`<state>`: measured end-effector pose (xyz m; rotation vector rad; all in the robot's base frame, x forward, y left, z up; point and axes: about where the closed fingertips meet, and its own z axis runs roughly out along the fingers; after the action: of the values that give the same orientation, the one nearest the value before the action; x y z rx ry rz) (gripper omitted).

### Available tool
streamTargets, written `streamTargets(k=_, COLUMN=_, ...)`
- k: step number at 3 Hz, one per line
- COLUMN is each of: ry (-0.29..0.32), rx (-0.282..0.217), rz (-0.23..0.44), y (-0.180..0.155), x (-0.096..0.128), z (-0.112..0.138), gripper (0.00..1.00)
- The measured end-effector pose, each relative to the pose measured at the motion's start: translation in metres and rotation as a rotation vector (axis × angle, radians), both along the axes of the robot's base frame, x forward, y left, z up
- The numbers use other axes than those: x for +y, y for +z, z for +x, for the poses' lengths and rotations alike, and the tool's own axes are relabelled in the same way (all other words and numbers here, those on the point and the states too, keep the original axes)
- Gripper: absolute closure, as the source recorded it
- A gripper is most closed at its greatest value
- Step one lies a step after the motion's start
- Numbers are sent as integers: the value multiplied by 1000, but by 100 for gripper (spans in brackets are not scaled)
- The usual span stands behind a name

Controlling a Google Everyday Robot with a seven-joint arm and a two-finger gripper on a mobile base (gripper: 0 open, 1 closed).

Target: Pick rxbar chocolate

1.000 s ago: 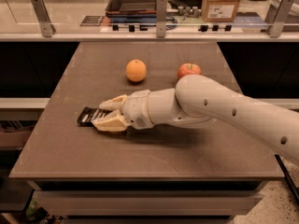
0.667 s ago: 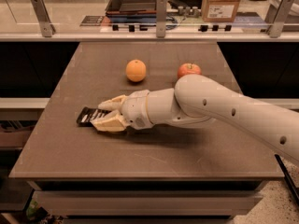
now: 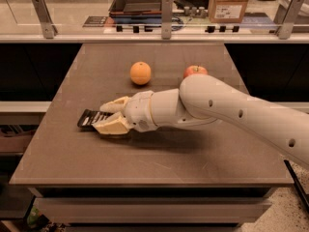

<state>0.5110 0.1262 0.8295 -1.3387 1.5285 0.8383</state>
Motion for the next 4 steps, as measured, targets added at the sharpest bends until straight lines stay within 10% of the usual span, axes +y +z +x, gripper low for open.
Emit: streamTargets(k=4, ry=-71, rx=-190, rz=-76, y=99, x=-46, z=20, gripper=100)
